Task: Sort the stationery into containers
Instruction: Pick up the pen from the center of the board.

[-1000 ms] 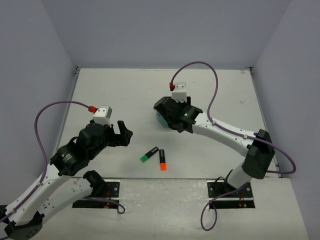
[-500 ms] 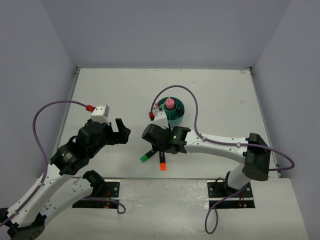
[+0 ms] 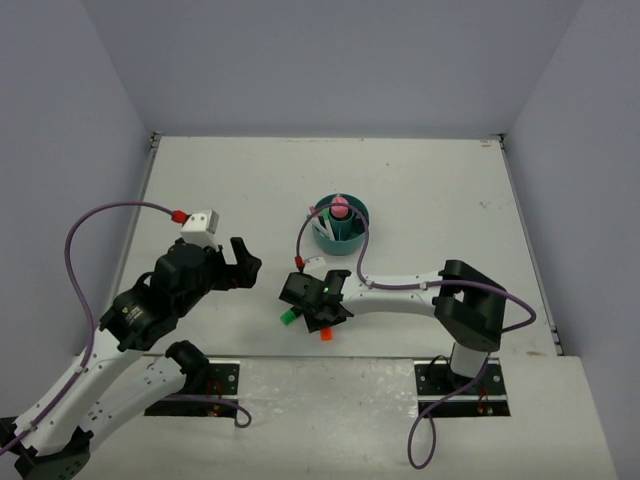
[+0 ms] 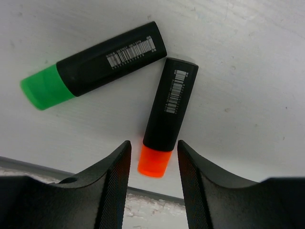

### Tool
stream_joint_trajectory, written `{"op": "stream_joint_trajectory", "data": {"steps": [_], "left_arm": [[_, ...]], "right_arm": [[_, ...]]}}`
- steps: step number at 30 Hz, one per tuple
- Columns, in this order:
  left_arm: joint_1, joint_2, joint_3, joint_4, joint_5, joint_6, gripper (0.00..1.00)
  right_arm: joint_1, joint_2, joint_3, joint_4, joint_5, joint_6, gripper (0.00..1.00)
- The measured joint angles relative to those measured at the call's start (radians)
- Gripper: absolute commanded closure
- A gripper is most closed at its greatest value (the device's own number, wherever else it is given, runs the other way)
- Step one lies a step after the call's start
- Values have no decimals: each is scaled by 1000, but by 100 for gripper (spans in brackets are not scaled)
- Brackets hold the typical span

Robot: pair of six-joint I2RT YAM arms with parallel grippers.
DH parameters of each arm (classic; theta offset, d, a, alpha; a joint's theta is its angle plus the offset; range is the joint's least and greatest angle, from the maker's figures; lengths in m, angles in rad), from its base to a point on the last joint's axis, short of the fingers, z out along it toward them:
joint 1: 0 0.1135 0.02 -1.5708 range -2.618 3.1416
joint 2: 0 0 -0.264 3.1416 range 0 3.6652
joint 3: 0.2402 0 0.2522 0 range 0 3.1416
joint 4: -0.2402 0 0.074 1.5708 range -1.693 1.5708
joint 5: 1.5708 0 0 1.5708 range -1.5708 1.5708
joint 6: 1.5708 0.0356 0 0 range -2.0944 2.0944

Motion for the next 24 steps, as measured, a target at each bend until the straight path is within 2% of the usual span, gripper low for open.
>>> {"op": "stream_joint_trajectory", "data": {"steps": [6, 13, 16, 21, 24], "left_arm": [[0, 1, 0, 0, 5, 9, 0], [0, 4, 0, 0, 8, 21, 0], [0, 4, 0, 1, 9, 22, 0], [0, 4, 0, 2, 20, 22, 0], [0, 8, 0, 12, 60, 22, 0]], "right_arm": [[-1, 1, -71, 46, -47, 24, 56], [-2, -19, -112, 113, -75, 38, 78], [-3, -35, -132, 136, -76, 45, 90], [-2, -58, -153, 135, -67, 50, 100], [2, -98, -169, 95, -37, 47, 100]]}}
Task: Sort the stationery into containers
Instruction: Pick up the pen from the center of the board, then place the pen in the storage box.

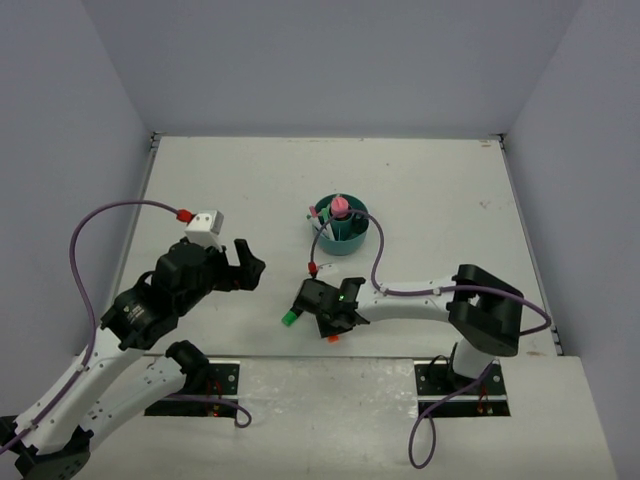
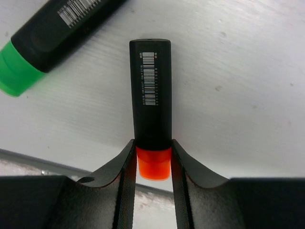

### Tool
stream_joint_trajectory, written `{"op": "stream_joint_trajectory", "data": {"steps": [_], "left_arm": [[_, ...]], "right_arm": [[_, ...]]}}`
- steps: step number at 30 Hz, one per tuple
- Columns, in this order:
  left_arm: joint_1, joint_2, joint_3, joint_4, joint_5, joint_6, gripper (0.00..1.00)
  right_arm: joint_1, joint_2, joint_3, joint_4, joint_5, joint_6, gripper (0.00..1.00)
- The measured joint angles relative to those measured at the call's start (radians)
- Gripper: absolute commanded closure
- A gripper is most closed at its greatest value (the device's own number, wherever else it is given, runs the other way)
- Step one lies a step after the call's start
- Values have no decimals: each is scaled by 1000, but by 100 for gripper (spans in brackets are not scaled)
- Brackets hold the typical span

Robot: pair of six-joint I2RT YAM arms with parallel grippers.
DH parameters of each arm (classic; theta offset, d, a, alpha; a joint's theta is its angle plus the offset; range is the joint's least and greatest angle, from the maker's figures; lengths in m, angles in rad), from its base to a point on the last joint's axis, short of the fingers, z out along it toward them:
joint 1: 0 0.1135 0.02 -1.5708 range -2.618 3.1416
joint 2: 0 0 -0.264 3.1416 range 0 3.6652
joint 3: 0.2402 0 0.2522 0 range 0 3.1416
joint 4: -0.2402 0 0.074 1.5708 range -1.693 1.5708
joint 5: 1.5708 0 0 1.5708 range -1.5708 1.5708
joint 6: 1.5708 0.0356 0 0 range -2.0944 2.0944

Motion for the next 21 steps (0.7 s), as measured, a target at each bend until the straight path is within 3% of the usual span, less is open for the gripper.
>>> {"op": "stream_joint_trajectory", "data": {"steps": [6, 11, 16, 21], "left_arm": [[0, 8, -63, 199, 266, -70, 0], [-6, 50, -133, 460, 494, -209, 0], [-64, 141, -134, 644, 574, -287, 4], [-160, 264, -119, 716, 560, -326, 23]], "right_arm": [[39, -272, -57, -15, 106, -50, 100], [102, -616, -135, 66, 174, -150, 100], [122, -813, -209, 144, 181, -224, 100], [122, -889, -232, 163, 179, -259, 100]]}}
